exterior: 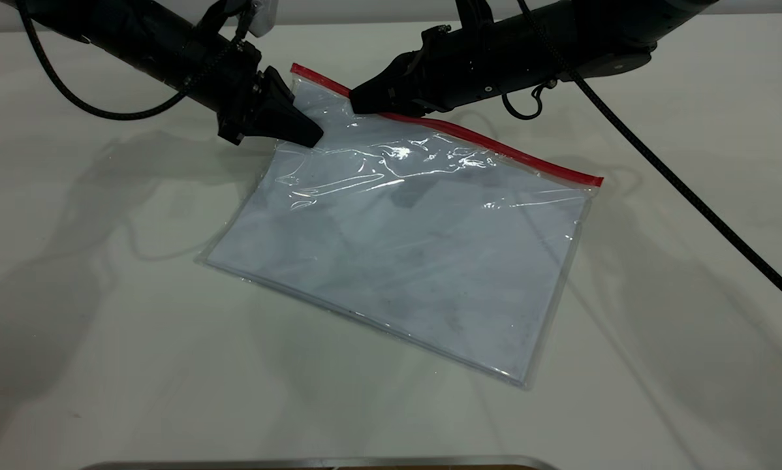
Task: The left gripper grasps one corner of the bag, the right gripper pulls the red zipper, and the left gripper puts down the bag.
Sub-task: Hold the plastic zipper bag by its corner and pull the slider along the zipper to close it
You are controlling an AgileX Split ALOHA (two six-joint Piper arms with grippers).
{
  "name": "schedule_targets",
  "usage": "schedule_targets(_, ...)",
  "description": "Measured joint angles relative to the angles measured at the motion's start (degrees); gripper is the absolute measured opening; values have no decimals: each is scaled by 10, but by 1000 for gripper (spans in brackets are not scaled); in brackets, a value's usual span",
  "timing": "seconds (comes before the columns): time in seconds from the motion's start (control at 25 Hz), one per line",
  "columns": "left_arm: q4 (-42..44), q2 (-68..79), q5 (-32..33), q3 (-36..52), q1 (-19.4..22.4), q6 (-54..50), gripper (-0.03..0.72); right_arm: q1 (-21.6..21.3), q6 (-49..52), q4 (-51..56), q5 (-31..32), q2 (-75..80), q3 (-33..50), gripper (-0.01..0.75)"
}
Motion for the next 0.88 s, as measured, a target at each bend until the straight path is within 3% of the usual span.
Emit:
schedule_targets(0.56, -104, 10, 7, 0, -1, 36, 51, -47, 0, -49, 31, 0, -3, 39)
schedule_targets(0.88, -215, 11, 58, 0, 29, 67, 51, -59, 0, -45, 39, -6, -5, 39)
